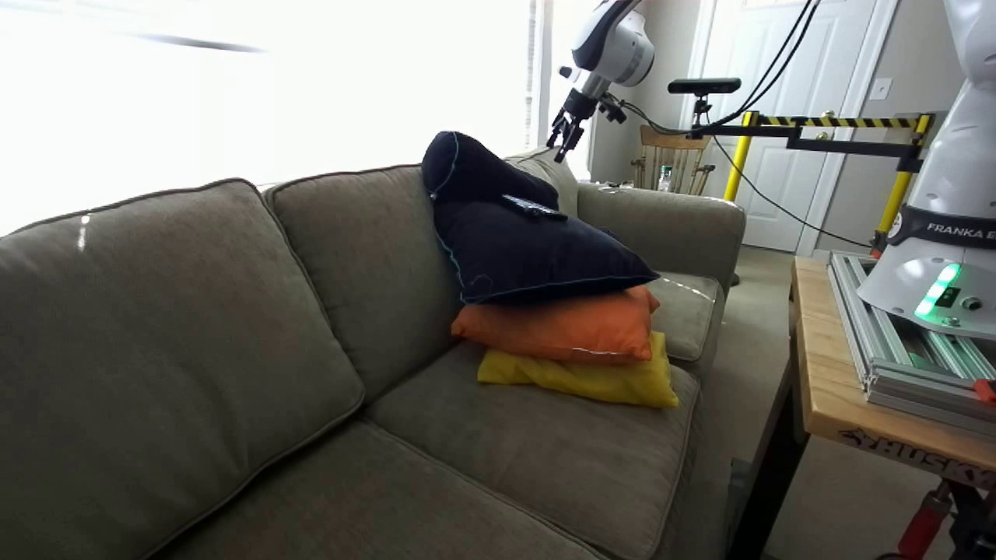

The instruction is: Place the topmost pillow on the right side of the sofa.

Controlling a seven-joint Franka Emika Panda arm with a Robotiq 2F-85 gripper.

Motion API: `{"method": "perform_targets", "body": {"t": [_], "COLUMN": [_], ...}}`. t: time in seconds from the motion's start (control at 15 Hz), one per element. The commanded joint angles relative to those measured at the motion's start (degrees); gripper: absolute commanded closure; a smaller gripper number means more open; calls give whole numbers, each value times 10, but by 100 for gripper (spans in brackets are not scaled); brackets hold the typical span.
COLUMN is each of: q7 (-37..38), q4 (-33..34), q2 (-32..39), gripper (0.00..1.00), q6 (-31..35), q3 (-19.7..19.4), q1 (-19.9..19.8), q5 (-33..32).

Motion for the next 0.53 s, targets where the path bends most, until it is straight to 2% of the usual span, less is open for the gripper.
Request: {"method": "perform_targets", "body": {"t": [0.0, 0.07, 0.47], "q7": [20, 18, 13], "q4": [57, 20, 24], "q2": [52, 22, 27], "gripper": [0, 0, 0], "q6": [11, 8, 6], "q3": [17, 25, 35], "q1": [-16, -21, -28], "q5": [-31, -28, -28]}}
